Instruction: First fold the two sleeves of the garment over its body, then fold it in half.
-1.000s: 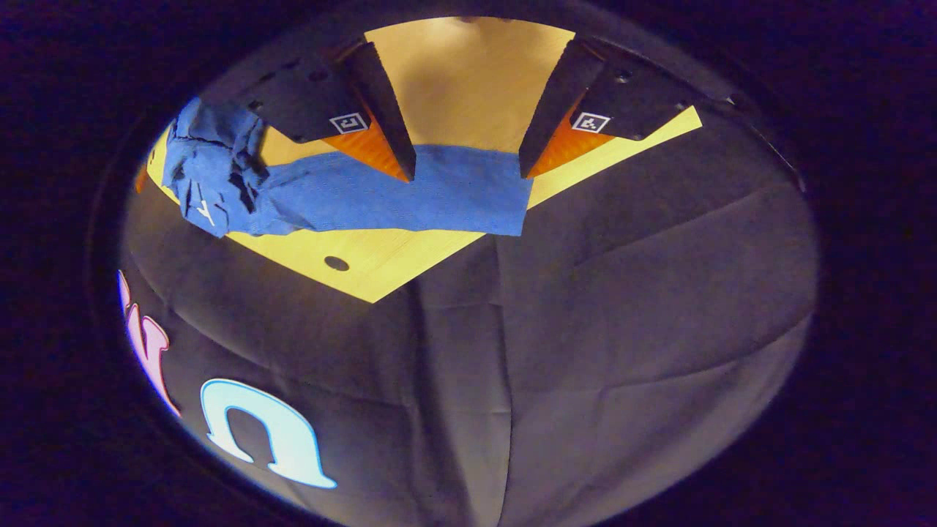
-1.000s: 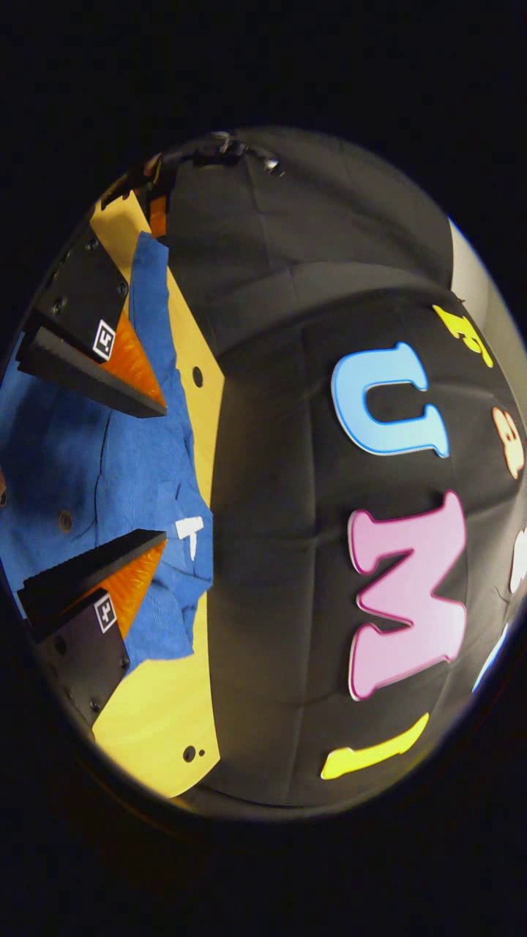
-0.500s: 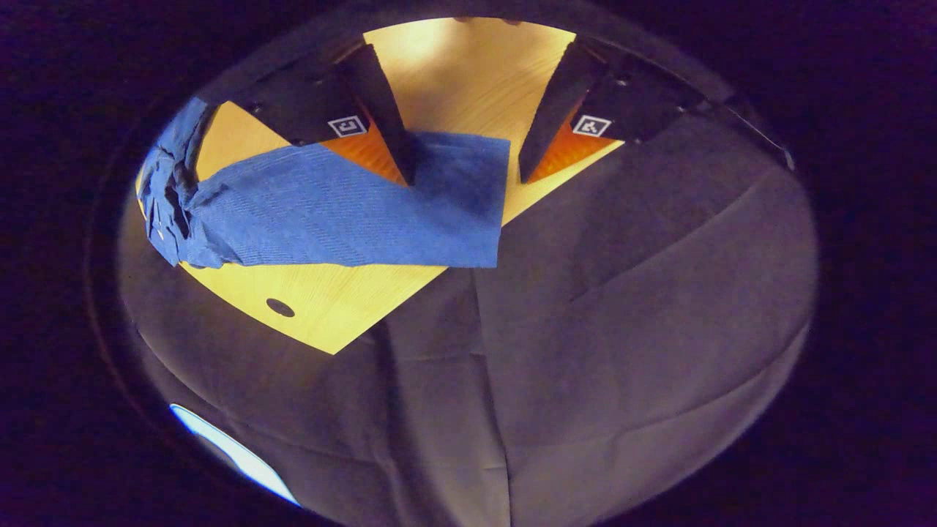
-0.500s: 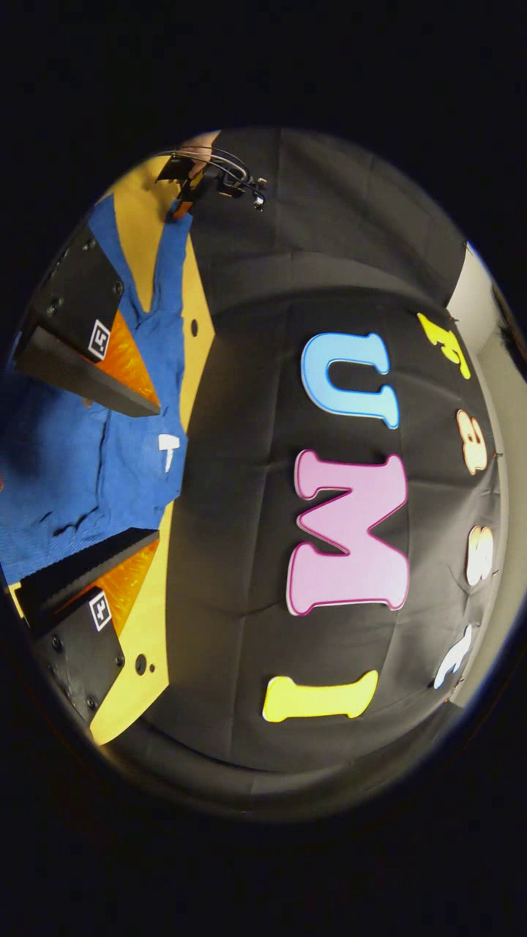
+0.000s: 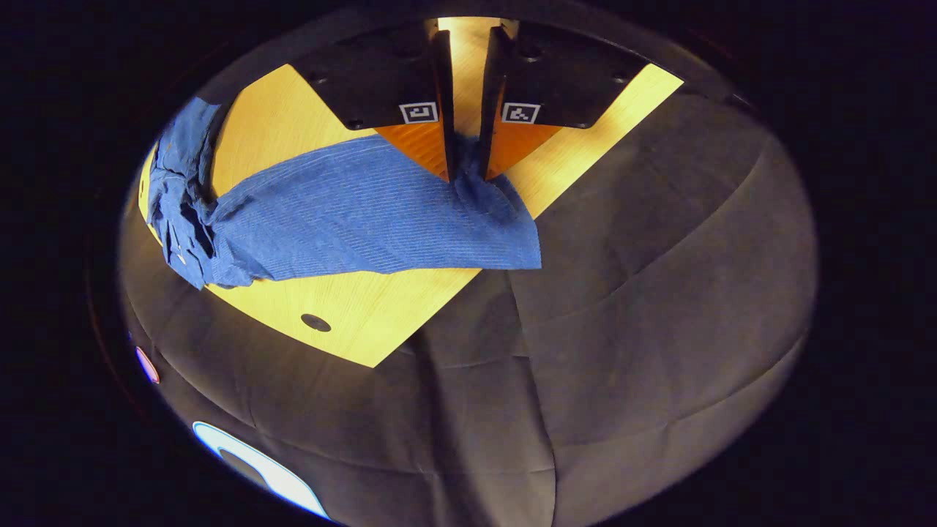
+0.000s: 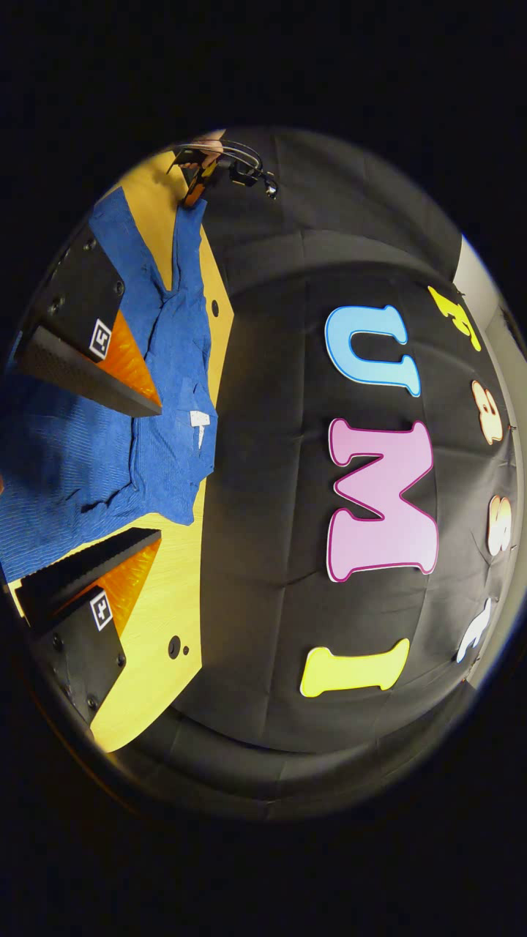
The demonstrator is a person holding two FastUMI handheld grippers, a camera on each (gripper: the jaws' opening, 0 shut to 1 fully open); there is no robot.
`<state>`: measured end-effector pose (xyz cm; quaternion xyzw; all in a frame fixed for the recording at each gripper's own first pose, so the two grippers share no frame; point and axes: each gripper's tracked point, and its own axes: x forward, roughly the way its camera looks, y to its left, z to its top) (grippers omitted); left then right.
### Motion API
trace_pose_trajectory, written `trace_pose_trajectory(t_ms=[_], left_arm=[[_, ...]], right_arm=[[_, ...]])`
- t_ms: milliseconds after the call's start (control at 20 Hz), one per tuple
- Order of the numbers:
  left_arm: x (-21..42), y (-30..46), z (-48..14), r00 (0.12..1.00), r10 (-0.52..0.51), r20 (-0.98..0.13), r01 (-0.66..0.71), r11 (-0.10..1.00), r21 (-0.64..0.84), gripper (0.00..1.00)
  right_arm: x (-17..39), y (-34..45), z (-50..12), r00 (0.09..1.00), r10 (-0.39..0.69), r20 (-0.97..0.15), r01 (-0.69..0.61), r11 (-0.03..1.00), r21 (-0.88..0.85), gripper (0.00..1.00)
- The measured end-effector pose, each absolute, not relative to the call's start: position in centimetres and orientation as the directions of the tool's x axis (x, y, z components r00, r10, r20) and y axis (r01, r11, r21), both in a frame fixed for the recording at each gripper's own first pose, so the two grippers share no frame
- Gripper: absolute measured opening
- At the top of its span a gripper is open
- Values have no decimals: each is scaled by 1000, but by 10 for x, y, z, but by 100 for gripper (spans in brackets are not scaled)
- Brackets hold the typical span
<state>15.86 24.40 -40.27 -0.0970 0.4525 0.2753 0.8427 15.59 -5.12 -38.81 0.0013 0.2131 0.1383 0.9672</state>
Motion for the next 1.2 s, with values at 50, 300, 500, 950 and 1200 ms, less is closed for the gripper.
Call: trace_pose_trajectory(t_ms=[50,300,500,950,1200], left_arm=[[161,242,-401,438,374,-818,-547,833,88,10],[168,226,-401,487,375,-789,-537,841,68,1],[195,194,-363,588,385,-711,-545,839,3,1],[313,-6,-257,855,84,-512,-247,934,-259,1],[375,-156,-232,913,-187,-364,-6,883,-469,1]], right_arm=[[156,-53,-387,872,267,-410,-267,962,58,98],[159,-66,-388,877,246,-414,-243,968,60,98],[164,-85,-390,882,218,-418,-222,974,39,98],[165,-143,-402,881,114,-458,-111,993,35,98],[150,-173,-420,845,74,-530,-52,997,55,98]])
